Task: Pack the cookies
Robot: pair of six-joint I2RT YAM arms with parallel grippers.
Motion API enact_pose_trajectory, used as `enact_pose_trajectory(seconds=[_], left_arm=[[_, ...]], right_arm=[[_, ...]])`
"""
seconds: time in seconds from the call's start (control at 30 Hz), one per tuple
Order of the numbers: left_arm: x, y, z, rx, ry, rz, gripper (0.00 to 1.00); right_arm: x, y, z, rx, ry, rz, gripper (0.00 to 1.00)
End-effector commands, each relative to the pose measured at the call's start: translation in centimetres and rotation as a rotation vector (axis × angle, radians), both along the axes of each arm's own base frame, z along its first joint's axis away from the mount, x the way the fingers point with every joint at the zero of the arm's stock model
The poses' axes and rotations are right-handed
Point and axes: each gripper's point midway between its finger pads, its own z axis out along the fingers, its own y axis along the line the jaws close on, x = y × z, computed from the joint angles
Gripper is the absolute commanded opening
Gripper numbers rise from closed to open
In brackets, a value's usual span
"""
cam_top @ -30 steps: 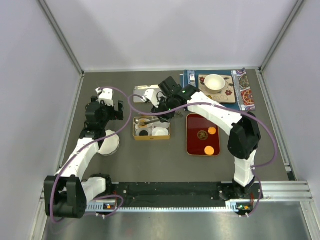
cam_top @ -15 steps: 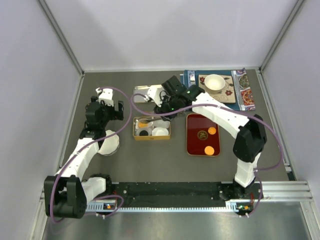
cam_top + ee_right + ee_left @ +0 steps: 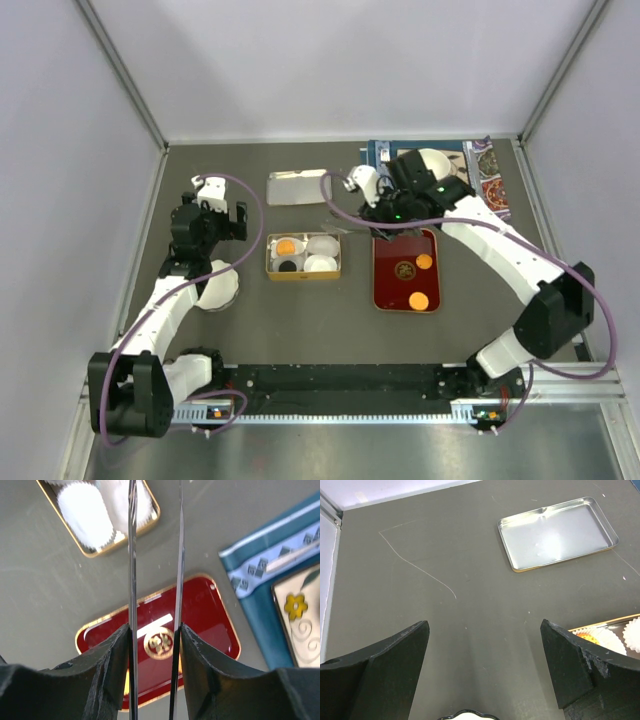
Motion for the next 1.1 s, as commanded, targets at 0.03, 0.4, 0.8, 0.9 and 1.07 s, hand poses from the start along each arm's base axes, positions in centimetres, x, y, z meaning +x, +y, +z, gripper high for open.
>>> enact_pose_trajectory(seconds=[0.03, 0.4, 0.8, 0.9, 1.07], left_arm=[[-0.2, -0.1, 1.5, -0.003, -0.057, -0.012, 0.99], [-0.5, -0.3, 1.5, -0.006, -0.06, -0.023, 0.99], [-0.6, -0.1, 1.2, 0.007, -0.059, -0.021, 0.99], [-0.5, -0.2, 1.0, 0.008, -0.056, -0.023, 0.99], [-0.6, -0.2, 0.6, 0.009, -0.048, -0.023, 0.99]], right_arm=[[-0.4, -4.6, 1.8, 0.054, -0.044, -0.105, 0.43], [-2.8, -12.4, -2.2, -0.024, -0.006, -0.243, 0.43], [-6.1, -17.7, -3.2, -0.06, 0.021, -0.329, 0.43], [-7.0, -18.5, -3.5, -0.07, 0.039, -0.34, 0.44], [-8.1, -19.6, -3.8, -0.087, 0.046, -0.35, 0.46]])
